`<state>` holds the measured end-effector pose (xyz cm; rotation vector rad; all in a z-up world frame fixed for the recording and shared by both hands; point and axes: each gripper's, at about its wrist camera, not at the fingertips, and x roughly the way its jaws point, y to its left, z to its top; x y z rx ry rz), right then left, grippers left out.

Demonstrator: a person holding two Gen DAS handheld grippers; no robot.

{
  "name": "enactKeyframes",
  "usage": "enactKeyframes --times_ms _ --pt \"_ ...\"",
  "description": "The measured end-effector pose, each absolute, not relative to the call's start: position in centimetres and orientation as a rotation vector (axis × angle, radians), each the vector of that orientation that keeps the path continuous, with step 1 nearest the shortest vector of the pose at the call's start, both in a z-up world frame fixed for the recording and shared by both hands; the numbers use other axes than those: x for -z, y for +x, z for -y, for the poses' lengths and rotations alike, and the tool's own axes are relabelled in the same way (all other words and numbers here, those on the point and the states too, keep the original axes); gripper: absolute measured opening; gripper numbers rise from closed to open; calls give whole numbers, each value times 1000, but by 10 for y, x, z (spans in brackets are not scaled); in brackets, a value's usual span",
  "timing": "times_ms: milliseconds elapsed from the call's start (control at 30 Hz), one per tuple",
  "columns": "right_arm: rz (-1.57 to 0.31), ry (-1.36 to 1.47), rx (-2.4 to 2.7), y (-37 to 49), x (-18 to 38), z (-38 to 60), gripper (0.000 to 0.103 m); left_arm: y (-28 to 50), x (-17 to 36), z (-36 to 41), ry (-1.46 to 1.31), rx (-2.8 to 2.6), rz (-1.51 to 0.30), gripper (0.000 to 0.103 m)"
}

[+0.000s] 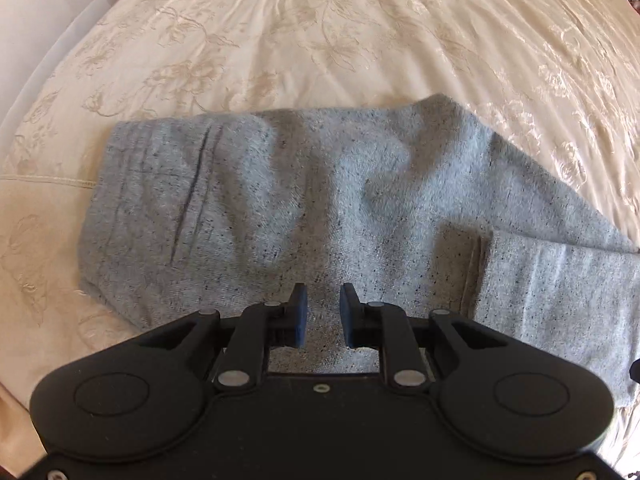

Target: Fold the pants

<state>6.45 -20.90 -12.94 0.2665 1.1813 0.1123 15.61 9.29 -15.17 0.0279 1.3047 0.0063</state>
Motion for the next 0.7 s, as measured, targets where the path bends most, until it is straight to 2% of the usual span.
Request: enactKeyframes --times_ms 100,167,267,433,533,567,700 --pt "-1180 259 -108 73 125 184 29 155 183 -109 66 1 -1387 28" --pt "-1175 258 -105 82 122 165 29 146 196 -131 19 24 -1404 32" --pt "-1164 276 -126 105 120 135 29 140 196 -157 -69 106 -1396 32" --pt "-1126 313 -180 161 125 85 26 141 198 -172 -66 167 -1398 30" --pt "-1126 316 -182 198 136 64 13 143 199 -181 -103 167 -1406 26" --pt "-1136 311 -181 208 141 59 5 144 199 -183 -110 175 -1407 26" --pt "-1190 260 -147 250 165 38 4 150 201 -199 -122 204 -1423 26"
